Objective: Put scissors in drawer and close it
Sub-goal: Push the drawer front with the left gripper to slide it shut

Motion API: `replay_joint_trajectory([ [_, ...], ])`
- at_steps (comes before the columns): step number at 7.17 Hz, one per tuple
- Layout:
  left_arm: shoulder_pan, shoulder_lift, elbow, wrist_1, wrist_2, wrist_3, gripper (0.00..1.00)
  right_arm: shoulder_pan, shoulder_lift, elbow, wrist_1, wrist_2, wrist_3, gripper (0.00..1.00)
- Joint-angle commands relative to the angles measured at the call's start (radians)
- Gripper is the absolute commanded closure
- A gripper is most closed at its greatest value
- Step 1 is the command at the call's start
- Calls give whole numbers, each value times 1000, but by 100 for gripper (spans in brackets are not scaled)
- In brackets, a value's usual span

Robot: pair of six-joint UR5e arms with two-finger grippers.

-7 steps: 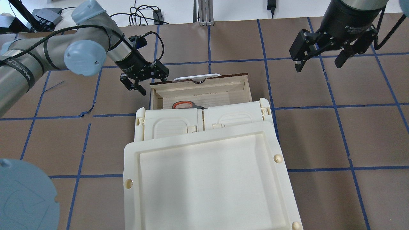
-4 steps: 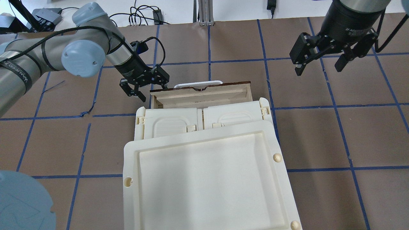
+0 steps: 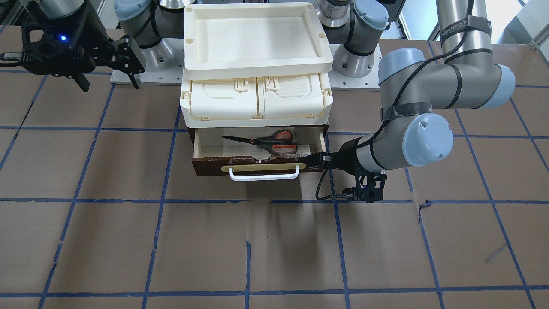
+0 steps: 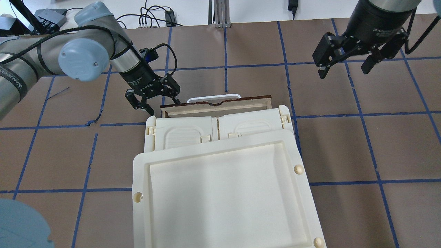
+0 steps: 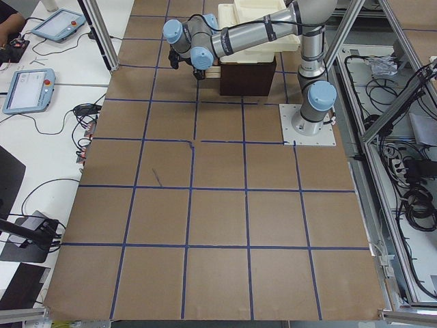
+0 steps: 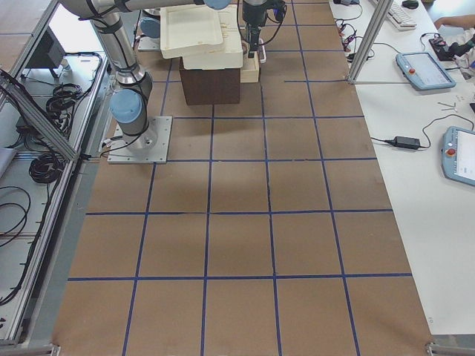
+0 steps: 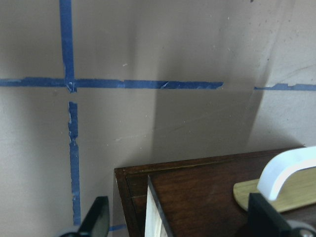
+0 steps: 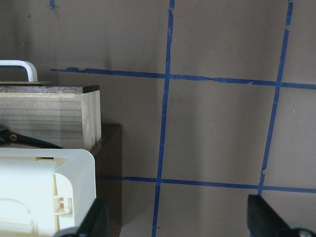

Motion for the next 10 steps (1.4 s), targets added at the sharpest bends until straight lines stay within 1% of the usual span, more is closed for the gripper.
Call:
replay_joint_trajectory([
  [1,1,5,-2,-34,10,0,0,6,1,30,-33,-10,3,0],
  [2,1,5,0,-68,12,0,0,10,-1,45,-44,4,3,0],
  [3,1,5,0,-97,14,-1,0,6,1,45,-44,-13,0,0],
  [4,1,5,0,-111,15,-16,0,9,1,45,-45,-8,0,0],
  [5,1,5,0,-146,12,-98,0,7,1,45,-45,-13,-1,0],
  [7,1,8,0,-186,12,-134,0,9,1,45,-45,4,3,0],
  [9,1,23,0,-282,12,-211,0,10,-2,30,-42,4,41,0],
  [10,1,26,0,-310,12,-223,0,13,-2,25,-41,2,52,0],
])
